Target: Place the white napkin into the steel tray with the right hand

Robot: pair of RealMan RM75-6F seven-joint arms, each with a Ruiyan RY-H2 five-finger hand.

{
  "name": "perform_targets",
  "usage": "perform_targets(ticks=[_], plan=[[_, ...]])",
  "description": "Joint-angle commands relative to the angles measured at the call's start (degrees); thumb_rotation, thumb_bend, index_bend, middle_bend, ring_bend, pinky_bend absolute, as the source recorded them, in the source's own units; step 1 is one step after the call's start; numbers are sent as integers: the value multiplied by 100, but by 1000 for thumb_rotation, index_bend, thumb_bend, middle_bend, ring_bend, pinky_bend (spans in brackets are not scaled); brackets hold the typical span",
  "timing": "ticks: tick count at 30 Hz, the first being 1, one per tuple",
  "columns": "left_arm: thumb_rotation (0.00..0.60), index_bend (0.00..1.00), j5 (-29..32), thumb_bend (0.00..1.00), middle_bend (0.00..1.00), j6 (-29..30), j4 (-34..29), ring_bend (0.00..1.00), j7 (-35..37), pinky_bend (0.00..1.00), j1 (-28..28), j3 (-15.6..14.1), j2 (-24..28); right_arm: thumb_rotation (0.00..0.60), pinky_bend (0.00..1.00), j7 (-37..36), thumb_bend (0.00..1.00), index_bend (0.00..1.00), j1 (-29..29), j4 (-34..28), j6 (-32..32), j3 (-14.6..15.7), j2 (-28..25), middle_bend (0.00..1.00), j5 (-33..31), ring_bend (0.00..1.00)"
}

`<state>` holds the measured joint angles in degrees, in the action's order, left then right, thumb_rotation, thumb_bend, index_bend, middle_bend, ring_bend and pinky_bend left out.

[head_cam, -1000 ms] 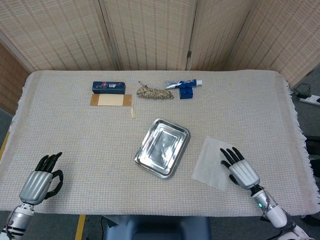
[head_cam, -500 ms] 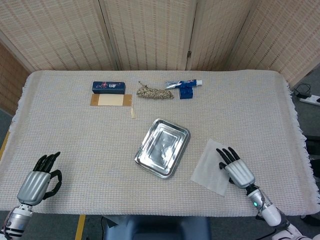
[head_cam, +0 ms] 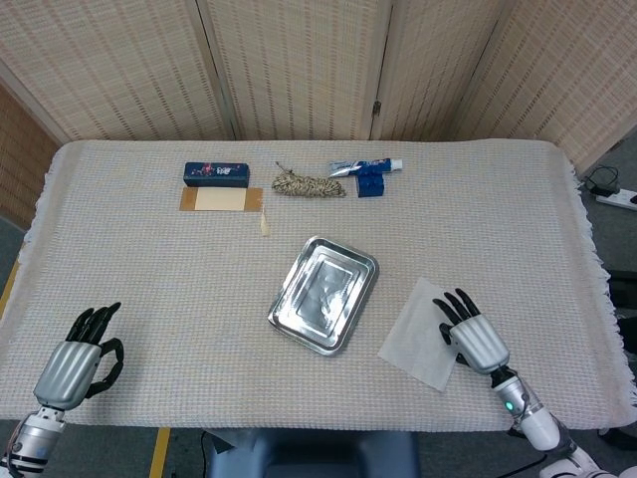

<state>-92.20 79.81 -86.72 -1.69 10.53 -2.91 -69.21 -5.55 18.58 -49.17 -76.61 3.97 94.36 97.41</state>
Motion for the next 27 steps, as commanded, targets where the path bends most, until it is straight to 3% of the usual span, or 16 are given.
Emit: perform_targets(ticks=[1,9,16,27], plan=[[600,0,-31,480,0,7,8,0,20,0,3,-11,8,600,0,-16,444,667,-2,-53,-44,-41,-39,180,-38,82],[600,0,-121,480,0,102,39,0,46,0,-12,-14,4,600,0,-120,542,673,0,-59,-20,2,-28,187,-52,90],[600,0,-114,479,0,97,52,0,46,0,-13,-9,-3,600,0,-101,548,673,49,-232,-386,-150,-126,187,-12,95],[600,0,-73,480,0,41,92,0,108,0,8,8,-12,600,0,507,547,673,410,-1504,-850,-655,-806,189,107,99]])
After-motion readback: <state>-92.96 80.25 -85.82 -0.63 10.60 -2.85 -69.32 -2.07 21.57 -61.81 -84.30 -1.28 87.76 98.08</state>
